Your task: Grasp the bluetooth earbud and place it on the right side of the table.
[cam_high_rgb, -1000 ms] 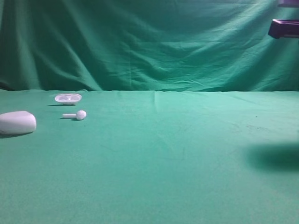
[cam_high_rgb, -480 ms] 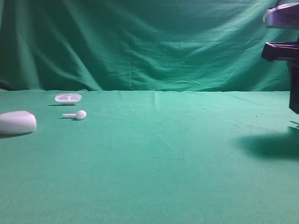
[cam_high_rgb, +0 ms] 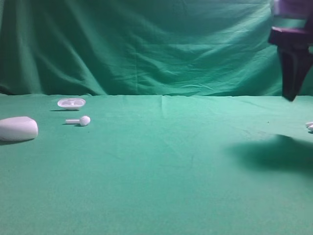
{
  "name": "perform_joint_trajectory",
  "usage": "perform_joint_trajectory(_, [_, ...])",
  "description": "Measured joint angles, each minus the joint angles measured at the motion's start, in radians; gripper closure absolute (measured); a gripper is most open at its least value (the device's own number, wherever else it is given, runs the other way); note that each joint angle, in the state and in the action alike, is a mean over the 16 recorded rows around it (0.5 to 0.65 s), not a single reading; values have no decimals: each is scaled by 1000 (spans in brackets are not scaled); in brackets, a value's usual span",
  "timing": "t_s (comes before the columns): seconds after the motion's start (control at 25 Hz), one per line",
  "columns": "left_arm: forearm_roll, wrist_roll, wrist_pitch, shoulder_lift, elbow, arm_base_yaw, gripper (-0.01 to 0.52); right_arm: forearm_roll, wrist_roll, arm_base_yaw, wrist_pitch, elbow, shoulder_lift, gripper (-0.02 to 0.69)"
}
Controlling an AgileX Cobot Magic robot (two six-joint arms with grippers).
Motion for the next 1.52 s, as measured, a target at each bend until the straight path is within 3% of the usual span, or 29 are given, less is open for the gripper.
perform_joint_trajectory(0.4, [0, 0, 0, 0, 0, 0, 514, 63, 27, 0, 281, -159, -125, 570])
perform_joint_trajectory(0.52, [0, 0, 0, 0, 0, 0, 514, 80, 28, 0, 347, -180, -208, 641])
perform_joint_trajectory(0.96, [0, 0, 0, 0, 0, 0, 514, 94, 27, 0, 458, -110, -634, 665])
perform_joint_trajectory(1.52, [0, 0, 0, 0, 0, 0, 514, 96, 33, 0, 387, 149, -1230, 665])
